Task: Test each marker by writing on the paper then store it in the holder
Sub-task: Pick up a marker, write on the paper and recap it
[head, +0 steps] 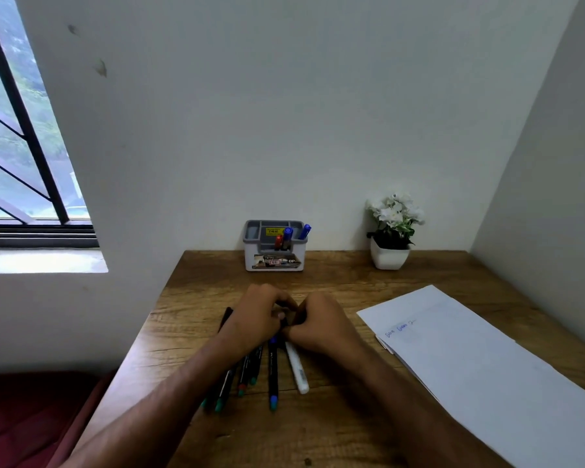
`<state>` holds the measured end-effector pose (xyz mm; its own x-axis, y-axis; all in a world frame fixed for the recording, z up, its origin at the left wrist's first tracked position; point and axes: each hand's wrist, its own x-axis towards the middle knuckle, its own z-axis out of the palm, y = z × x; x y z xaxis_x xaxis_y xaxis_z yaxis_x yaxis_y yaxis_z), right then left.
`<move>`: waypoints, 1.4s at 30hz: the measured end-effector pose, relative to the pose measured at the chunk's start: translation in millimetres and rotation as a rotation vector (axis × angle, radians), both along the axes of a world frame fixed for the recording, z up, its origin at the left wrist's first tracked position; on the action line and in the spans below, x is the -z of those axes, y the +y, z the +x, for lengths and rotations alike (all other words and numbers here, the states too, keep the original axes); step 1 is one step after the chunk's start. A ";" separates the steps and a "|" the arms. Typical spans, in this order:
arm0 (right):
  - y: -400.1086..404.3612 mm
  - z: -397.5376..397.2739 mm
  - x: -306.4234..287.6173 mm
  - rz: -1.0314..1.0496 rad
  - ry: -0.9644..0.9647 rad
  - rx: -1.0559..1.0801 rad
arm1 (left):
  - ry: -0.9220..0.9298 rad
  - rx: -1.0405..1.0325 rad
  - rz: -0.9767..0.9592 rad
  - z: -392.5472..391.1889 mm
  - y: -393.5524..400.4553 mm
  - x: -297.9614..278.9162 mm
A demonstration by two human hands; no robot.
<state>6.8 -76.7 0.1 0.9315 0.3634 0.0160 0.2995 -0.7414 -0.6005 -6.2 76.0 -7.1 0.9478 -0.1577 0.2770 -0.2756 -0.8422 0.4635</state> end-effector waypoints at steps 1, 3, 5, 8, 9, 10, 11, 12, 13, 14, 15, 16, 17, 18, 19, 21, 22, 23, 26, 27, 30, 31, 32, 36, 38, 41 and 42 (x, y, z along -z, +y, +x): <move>-1.4 0.4 -0.3 0.003 -0.014 0.010 | 0.000 0.002 0.000 0.4 -0.6 -0.3; -4.7 0.7 -2.3 0.010 -0.032 0.033 | 0.007 0.000 -0.024 1.4 -1.9 -1.2; -9.2 2.8 -5.5 0.025 -0.048 0.062 | 0.007 -0.003 -0.061 1.9 -5.1 -4.5; -18.9 6.4 -12.0 0.065 -0.050 0.093 | -0.020 0.012 -0.107 5.7 -11.6 -8.5; -22.9 8.1 -13.5 0.083 -0.037 0.094 | -0.023 0.007 -0.119 6.9 -14.1 -9.7; -27.1 9.8 -14.6 0.104 -0.021 0.091 | -0.025 -0.001 -0.138 7.9 -17.0 -10.6; -31.5 11.3 -15.0 0.122 -0.007 0.083 | -0.029 -0.009 -0.160 9.7 -19.9 -11.0; -35.2 12.4 -15.0 0.131 -0.006 0.071 | -0.037 -0.014 -0.184 11.2 -22.5 -11.3; -39.1 13.5 -14.3 0.126 -0.026 0.055 | -0.047 -0.014 -0.207 12.7 -25.5 -11.9; -42.4 13.9 -13.4 0.109 -0.058 0.038 | -0.052 -0.009 -0.222 14.0 -28.2 -12.6; -45.7 12.9 -12.4 0.087 -0.088 0.021 | -0.052 0.000 -0.229 15.3 -30.8 -13.1; -48.9 11.9 -11.8 0.072 -0.108 0.005 | -0.044 0.010 -0.227 16.7 -33.1 -13.5; -52.2 11.5 -10.8 0.064 -0.117 -0.010 | -0.029 0.020 -0.214 17.8 -34.8 -13.8; -56.0 11.7 -9.5 0.061 -0.124 -0.026 | -0.010 0.033 -0.198 18.9 -37.0 -14.4; -59.7 12.2 -8.5 0.062 -0.132 -0.046 | 0.007 0.046 -0.179 20.1 -39.1 -14.7; -66.2 13.9 -6.2 0.077 -0.140 -0.082 | 0.014 0.053 -0.158 22.5 -43.9 -15.2; -68.5 15.0 -5.2 0.088 -0.139 -0.092 | 0.002 0.047 -0.162 23.3 -46.2 -15.3; -70.5 15.8 -4.4 0.101 -0.144 -0.095 | -0.016 0.041 -0.174 23.8 -49.2 -15.4; -74.7 17.1 -3.0 0.131 -0.177 -0.075 | -0.063 0.036 -0.213 24.5 -58.2 -15.1; -76.2 18.1 -2.5 0.134 -0.190 -0.067 | -0.074 0.038 -0.229 24.8 -60.5 -15.2; -81.9 22.0 -1.5 0.129 -0.218 -0.048 | -0.095 0.038 -0.284 26.4 -66.9 -15.4; -83.1 22.8 -1.8 0.125 -0.221 -0.044 | -0.099 0.035 -0.300 26.9 -69.1 -14.8; -83.7 22.9 -2.0 0.124 -0.224 -0.040 | -0.100 0.030 -0.315 26.8 -70.9 -13.9; -94.5 23.0 -0.3 0.117 -0.204 0.022 | -0.120 -0.021 -0.359 29.6 -73.6 -9.5; -103.4 24.6 1.0 0.105 -0.208 0.080 | -0.115 -0.077 -0.347 34.2 -67.7 -8.0; -113.4 28.9 2.4 0.107 -0.210 0.119 | -0.071 -0.099 -0.285 38.3 -68.7 -5.0; -114.8 29.6 2.3 0.133 -0.195 0.121 | -0.056 -0.096 -0.259 38.5 -72.7 -3.5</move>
